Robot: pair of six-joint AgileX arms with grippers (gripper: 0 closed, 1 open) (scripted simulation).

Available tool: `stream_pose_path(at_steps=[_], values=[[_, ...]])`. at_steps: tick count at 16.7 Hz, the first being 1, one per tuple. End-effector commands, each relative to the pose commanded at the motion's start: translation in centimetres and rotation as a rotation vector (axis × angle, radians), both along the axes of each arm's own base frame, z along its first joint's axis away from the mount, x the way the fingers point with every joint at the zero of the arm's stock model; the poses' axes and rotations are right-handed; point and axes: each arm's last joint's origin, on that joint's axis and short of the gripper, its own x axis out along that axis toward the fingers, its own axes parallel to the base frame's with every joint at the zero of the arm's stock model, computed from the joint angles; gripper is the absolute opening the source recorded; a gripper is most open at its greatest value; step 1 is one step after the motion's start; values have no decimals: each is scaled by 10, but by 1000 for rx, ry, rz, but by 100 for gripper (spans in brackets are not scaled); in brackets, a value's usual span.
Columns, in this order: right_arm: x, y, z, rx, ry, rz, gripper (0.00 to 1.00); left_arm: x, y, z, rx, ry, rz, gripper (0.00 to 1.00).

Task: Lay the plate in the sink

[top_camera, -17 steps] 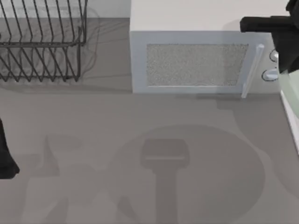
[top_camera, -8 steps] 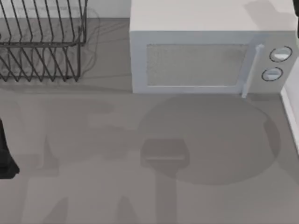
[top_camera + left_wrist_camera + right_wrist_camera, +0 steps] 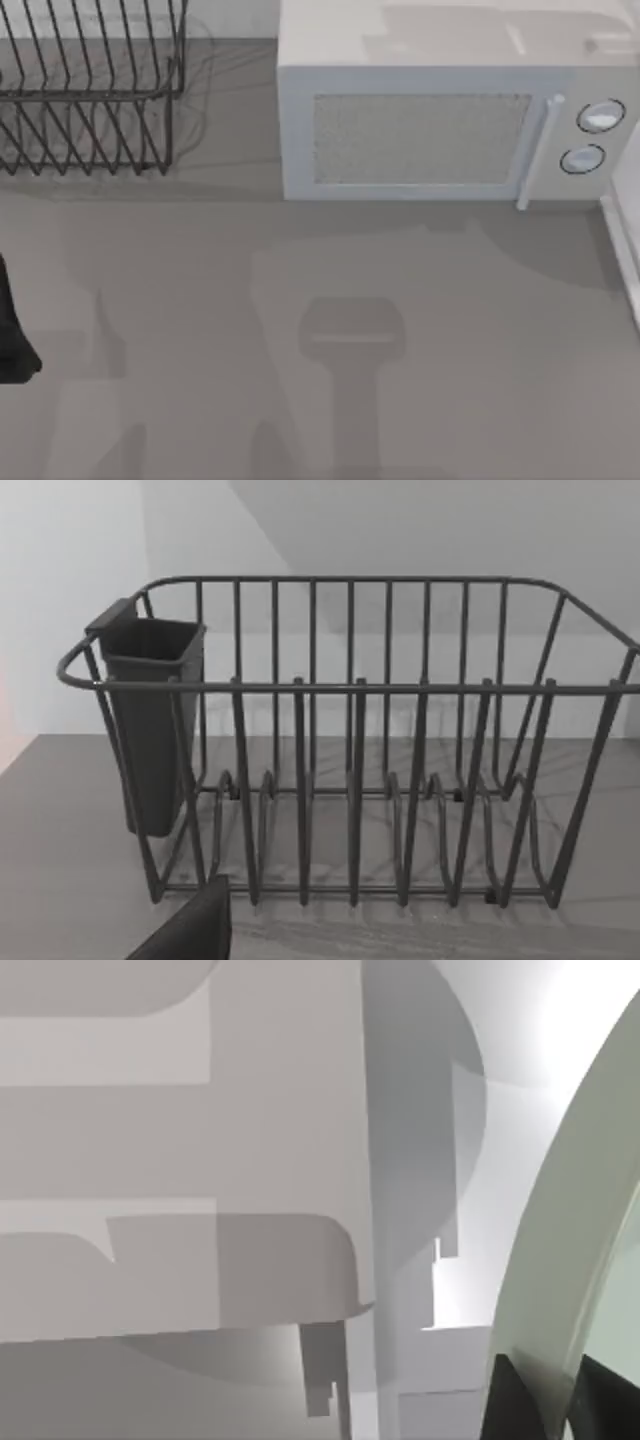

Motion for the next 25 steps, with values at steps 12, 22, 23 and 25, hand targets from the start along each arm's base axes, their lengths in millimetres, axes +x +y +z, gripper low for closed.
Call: stream_pose_path(at_steps=[12,22,23,25], values=[[40,-35,-87,19,122,65,0,0,0,0,0,0,0,100],[40,-35,-87,19,122,65,75,0,0,0,0,0,0,100],[40,-35,-87,19,122,65,83,0,0,0,0,0,0,100],[40,-35,-87,19,122,65,98,0,0,0,0,0,0,100]])
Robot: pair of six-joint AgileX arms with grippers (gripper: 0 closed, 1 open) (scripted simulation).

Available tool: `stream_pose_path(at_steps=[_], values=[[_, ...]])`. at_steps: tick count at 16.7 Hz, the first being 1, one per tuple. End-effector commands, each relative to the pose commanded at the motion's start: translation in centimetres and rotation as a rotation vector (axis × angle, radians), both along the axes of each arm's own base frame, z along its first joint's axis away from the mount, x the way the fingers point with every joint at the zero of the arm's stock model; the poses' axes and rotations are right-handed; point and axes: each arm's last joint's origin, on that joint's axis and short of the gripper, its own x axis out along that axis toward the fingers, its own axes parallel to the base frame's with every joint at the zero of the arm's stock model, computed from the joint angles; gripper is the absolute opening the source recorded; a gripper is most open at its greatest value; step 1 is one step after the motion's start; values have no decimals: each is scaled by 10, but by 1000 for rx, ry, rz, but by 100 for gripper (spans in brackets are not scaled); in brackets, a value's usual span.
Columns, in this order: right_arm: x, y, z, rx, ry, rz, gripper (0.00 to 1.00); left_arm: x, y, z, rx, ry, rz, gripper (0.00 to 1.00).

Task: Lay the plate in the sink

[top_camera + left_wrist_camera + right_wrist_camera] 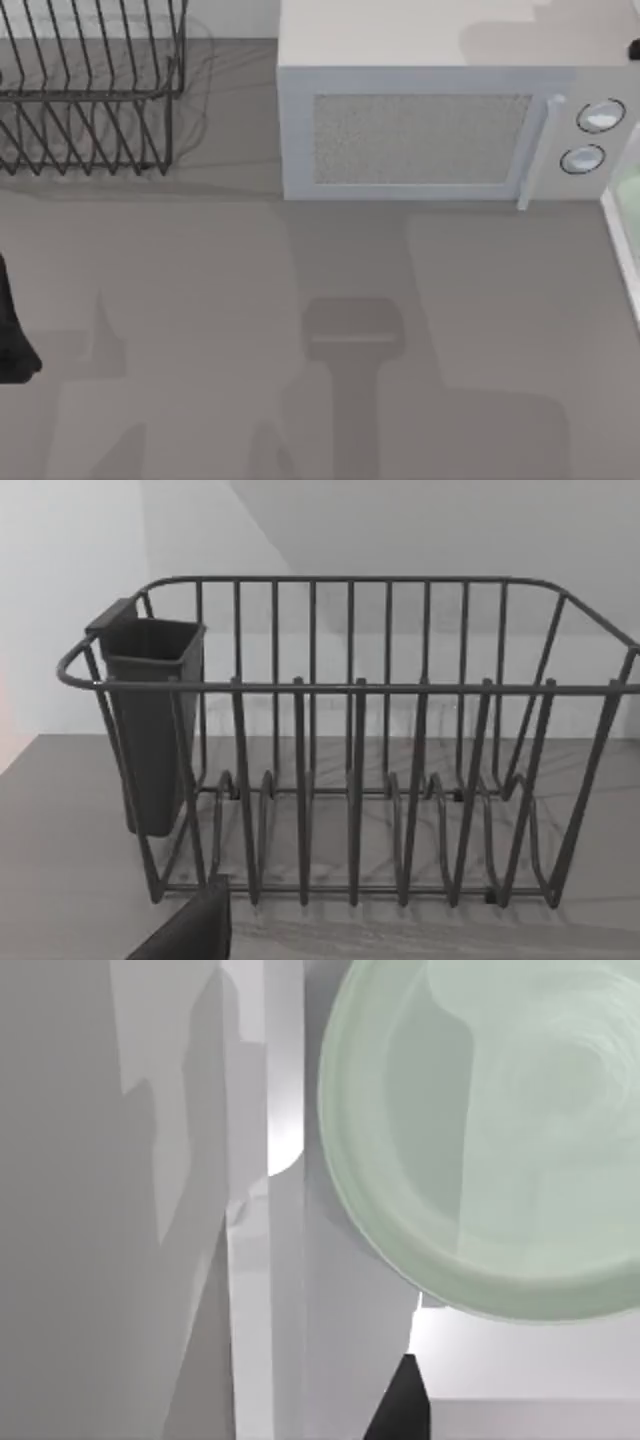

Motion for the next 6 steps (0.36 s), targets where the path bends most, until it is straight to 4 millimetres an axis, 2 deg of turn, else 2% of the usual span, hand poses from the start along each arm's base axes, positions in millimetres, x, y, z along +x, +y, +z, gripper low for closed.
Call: stream_pose_path(at_steps=[6], values=[[0,0,0,0,0,0,100,0,0,0,0,0,0,100]])
